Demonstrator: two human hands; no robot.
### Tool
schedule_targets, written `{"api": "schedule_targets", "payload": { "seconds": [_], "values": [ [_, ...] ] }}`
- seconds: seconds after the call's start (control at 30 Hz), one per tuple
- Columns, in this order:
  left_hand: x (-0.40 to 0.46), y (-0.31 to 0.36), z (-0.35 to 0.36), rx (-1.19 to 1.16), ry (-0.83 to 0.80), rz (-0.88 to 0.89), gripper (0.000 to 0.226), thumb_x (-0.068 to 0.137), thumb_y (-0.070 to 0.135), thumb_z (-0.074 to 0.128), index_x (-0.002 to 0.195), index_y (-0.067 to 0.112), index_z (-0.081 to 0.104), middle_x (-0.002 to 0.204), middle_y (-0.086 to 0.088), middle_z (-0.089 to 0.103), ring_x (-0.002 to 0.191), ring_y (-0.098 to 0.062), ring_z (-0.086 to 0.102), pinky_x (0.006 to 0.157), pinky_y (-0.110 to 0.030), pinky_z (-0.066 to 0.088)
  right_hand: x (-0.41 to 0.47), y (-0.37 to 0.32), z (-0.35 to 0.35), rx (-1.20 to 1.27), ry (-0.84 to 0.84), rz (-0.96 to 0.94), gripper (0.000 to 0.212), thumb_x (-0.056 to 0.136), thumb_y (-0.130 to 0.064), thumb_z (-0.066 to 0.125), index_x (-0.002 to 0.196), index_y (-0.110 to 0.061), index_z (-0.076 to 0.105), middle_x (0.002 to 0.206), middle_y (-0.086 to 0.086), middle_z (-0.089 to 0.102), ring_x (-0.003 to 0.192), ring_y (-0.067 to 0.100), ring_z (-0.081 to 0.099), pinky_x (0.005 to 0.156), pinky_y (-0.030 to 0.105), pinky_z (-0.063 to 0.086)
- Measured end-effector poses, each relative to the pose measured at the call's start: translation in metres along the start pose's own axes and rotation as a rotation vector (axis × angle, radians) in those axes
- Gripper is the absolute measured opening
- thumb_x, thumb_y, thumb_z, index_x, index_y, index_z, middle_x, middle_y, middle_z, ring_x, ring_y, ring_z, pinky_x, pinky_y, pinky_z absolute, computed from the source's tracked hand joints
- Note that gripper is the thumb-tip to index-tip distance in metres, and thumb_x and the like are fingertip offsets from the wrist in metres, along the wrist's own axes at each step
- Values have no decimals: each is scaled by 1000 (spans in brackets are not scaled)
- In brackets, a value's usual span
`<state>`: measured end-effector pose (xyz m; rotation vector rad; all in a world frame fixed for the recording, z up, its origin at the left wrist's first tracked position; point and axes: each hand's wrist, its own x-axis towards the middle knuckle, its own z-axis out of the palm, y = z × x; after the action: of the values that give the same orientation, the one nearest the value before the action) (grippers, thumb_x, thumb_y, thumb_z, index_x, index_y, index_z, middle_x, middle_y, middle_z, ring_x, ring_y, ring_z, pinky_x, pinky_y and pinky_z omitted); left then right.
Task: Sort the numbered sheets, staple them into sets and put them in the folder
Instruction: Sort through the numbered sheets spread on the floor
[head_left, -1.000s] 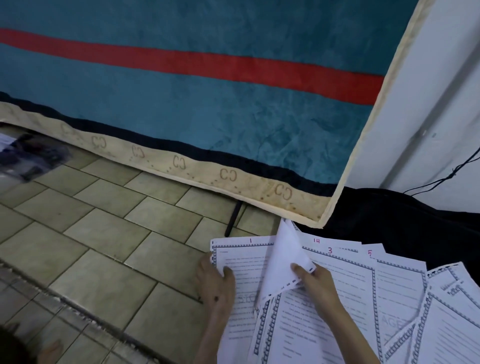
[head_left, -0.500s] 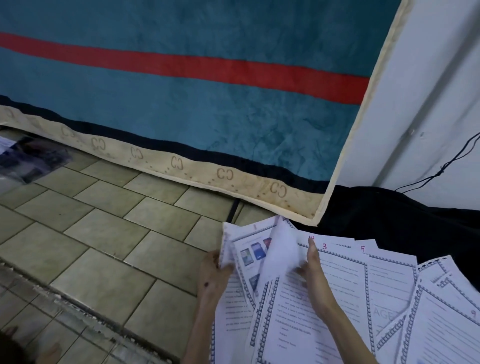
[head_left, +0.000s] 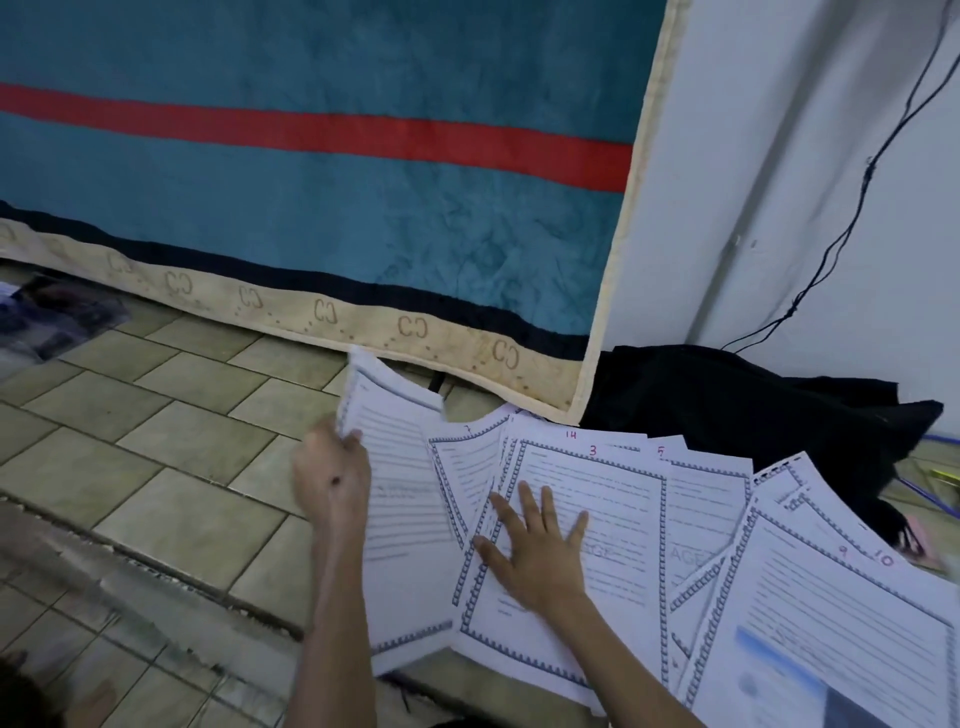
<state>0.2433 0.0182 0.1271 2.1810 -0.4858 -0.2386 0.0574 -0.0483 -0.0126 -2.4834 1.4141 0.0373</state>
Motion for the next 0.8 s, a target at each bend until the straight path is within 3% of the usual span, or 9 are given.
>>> {"api": "schedule_targets", "payload": {
  "seconds": [0.13,0.2,0.27,0.33,0.4,0.53,0.63,0.7,0.8],
  "values": [
    [-17,36,-69,-70,83,172,29,94,16,51,122,11,57,116,-13,65,97,-33,61,85,-44,49,7,2,-6,83,-116,41,73,81,-77,10,147,-45,2,158,-7,-15,143,21,-24,104,64,-21],
    [-30,58,-95,-129,101,299,29,94,19,51,122,17,58,110,2,62,91,-22,57,82,-39,47,9,3,-16,206,-168,52,62,91,-66,13,148,-41,10,159,-6,-11,144,20,-21,104,63,-22],
    [-37,73,-112,-177,77,393,26,93,22,52,118,18,60,100,5,60,89,-19,55,81,-39,45,8,7,-33,415,-202,77,59,95,-59,12,147,-32,24,160,-3,2,147,19,-10,108,59,-19],
    [-38,83,-116,-253,-19,471,22,91,26,56,112,24,62,95,8,62,91,-23,62,85,-43,49,0,14,-55,786,-153,143,60,96,-57,18,138,-24,46,155,2,27,146,20,16,116,49,1],
    [-36,90,-107,-254,-135,472,19,89,28,60,108,27,63,97,5,67,93,-26,65,90,-49,49,-15,26,-80,1143,-51,178,66,92,-62,21,126,-20,60,141,3,51,133,21,42,110,40,25],
    [-36,97,-50,-248,-349,435,24,88,21,62,110,13,63,105,-7,68,94,-29,64,89,-45,49,-44,66,-118,1611,-35,134,87,74,-83,29,120,-19,64,127,12,62,122,32,54,108,51,36],
    [-47,90,12,-288,-514,383,20,88,15,62,104,3,64,101,-11,67,87,-26,63,78,-35,49,-79,93,-139,1540,39,137,63,80,-69,50,121,-23,63,129,15,59,119,36,54,104,48,40],
    [-56,78,54,-305,-633,317,20,88,16,63,104,5,65,101,-13,68,89,-28,64,80,-37,50,-99,113,-142,1416,135,192,37,88,-40,58,122,-24,60,111,8,69,93,23,64,81,32,51],
    [-70,58,105,-282,-753,299,16,88,17,63,102,11,65,106,-15,68,99,-32,64,88,-45,51,-123,136,-132,1349,287,366,30,94,-13,48,122,-19,55,91,5,69,72,19,61,63,27,49]
  ]
}}
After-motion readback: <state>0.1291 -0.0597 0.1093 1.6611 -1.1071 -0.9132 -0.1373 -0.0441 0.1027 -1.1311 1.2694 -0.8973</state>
